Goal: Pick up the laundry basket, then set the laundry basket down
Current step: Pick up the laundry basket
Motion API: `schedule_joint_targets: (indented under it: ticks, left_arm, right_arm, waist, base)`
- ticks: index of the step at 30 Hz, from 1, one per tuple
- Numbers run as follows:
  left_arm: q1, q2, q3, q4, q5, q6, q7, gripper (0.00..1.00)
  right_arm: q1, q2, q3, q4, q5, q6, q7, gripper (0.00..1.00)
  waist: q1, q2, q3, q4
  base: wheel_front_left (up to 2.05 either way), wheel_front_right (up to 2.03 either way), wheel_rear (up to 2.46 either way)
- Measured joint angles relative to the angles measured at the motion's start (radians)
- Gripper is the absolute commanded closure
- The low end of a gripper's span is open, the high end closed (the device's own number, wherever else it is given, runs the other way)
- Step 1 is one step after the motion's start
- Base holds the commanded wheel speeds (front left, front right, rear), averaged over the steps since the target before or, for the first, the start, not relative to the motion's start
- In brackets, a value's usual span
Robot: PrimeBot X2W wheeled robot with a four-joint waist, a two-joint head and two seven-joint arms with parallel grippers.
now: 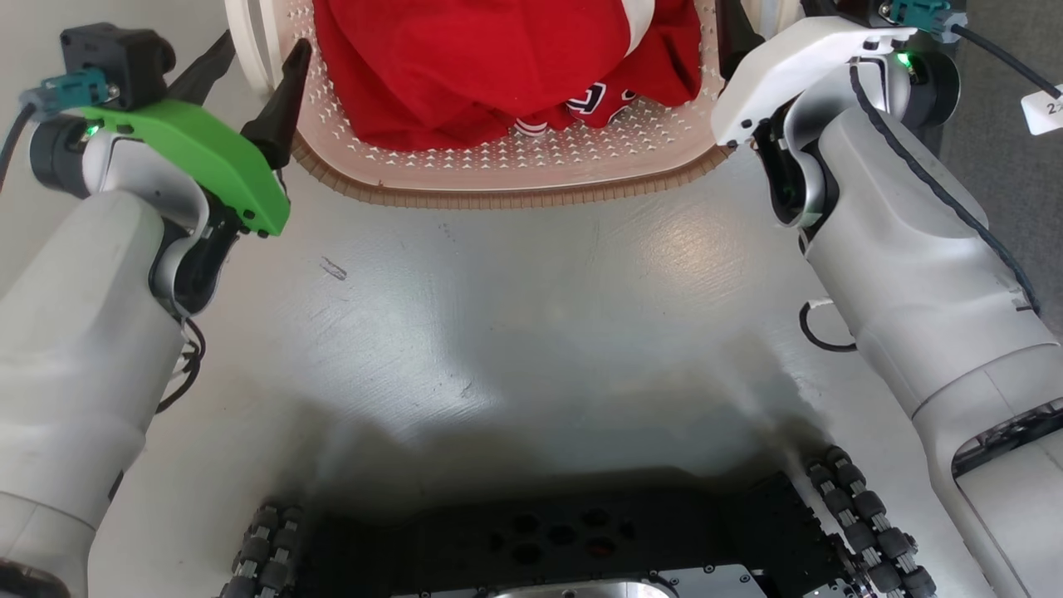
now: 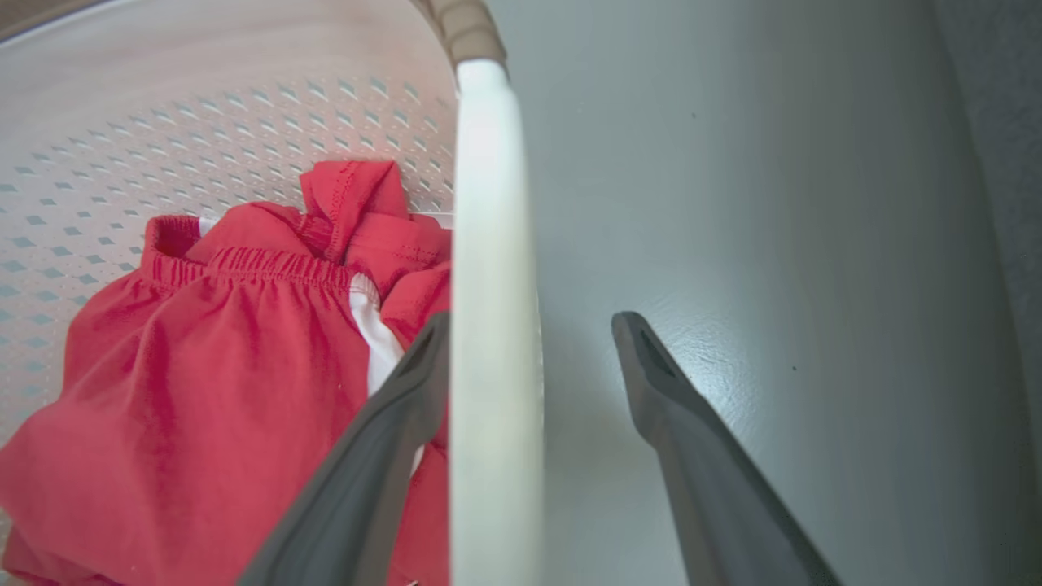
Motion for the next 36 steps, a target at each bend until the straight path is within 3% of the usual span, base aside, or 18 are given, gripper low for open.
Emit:
schedule_joint_targets:
  ticks: [6,7,8,9,11,12,13,14,15,16,17,36]
  left_arm:
    - [-0.028,-0.008,-0.016,0.02,-0.036,0.0,0.009,0.0]
    - [-0.032,-0.008,-0.018,0.027,-0.041,0.0,0.009,0.0]
    - [-0.035,-0.009,-0.02,0.033,-0.045,0.0,0.01,0.02]
    - [-0.036,-0.009,-0.022,0.038,-0.048,0.0,0.013,0.04]
    - [-0.04,-0.011,-0.03,0.048,-0.051,0.0,0.021,0.12]
    - [-0.041,-0.013,-0.036,0.052,-0.055,0.0,0.022,0.23]
    - [-0.043,-0.015,-0.041,0.056,-0.061,0.0,0.027,0.52]
    - [-0.043,-0.017,-0.044,0.059,-0.067,0.0,0.031,0.65]
    - [-0.043,-0.017,-0.048,0.062,-0.072,0.0,0.034,0.95]
    - [-0.043,-0.017,-0.051,0.064,-0.076,0.0,0.035,1.0]
    - [-0.046,-0.018,-0.058,0.066,-0.087,-0.007,0.039,1.0]
    - [-0.057,-0.037,-0.12,0.133,-0.139,-0.007,0.017,1.0]
  right_arm:
    - [-0.017,0.0,0.028,0.015,0.028,0.0,-0.007,0.0]
    - [-0.021,0.0,0.032,0.016,0.034,0.0,-0.008,0.08]
    - [-0.023,0.0,0.035,0.018,0.037,0.0,-0.008,0.31]
    - [-0.025,0.0,0.039,0.021,0.04,0.0,-0.009,0.44]
    - [-0.026,0.0,0.048,0.026,0.05,0.0,-0.011,0.52]
    - [-0.026,0.0,0.052,0.029,0.053,0.0,-0.012,0.53]
    - [-0.026,0.0,0.056,0.031,0.059,0.0,-0.012,0.55]
    - [-0.027,0.001,0.06,0.033,0.06,0.0,-0.012,0.58]
    - [-0.028,0.0,0.064,0.035,0.062,0.0,-0.012,0.69]
    - [-0.029,0.0,0.068,0.037,0.067,0.0,-0.012,0.82]
    - [-0.036,0.0,0.075,0.042,0.074,0.0,-0.014,1.0]
    - [-0.037,0.019,0.129,0.079,0.14,0.0,-0.025,1.0]
  waist:
    - [0.0,0.0,0.004,0.003]
    - [0.0,0.0,0.004,0.004]
    - [0.0,0.0,0.004,0.005]
    - [0.0,0.0,0.004,0.006]
    - [0.0,0.0,0.003,0.007]
    - [0.0,0.0,0.003,0.008]
    - [0.0,0.0,0.003,0.008]
    - [0.0,0.0,0.002,0.009]
    - [0.0,0.0,0.002,0.009]
    - [0.0,0.0,0.002,0.009]
    - [0.0,0.0,0.001,0.009]
    - [0.0,0.0,-0.071,0.012]
  base:
    - [0.0,0.0,0.0]
    - [0.0,0.0,0.0]
    - [0.0,0.0,0.0]
    - [0.0,0.0,0.0]
    - [0.0,0.0,0.0]
    - [0.0,0.0,0.0]
    - [0.0,0.0,0.0]
    - [0.0,0.0,0.0]
    - [0.0,0.0,0.0]
    - [0.0,0.0,0.0]
    - [0.0,0.0,0.0]
    - [0.0,0.0,0.0]
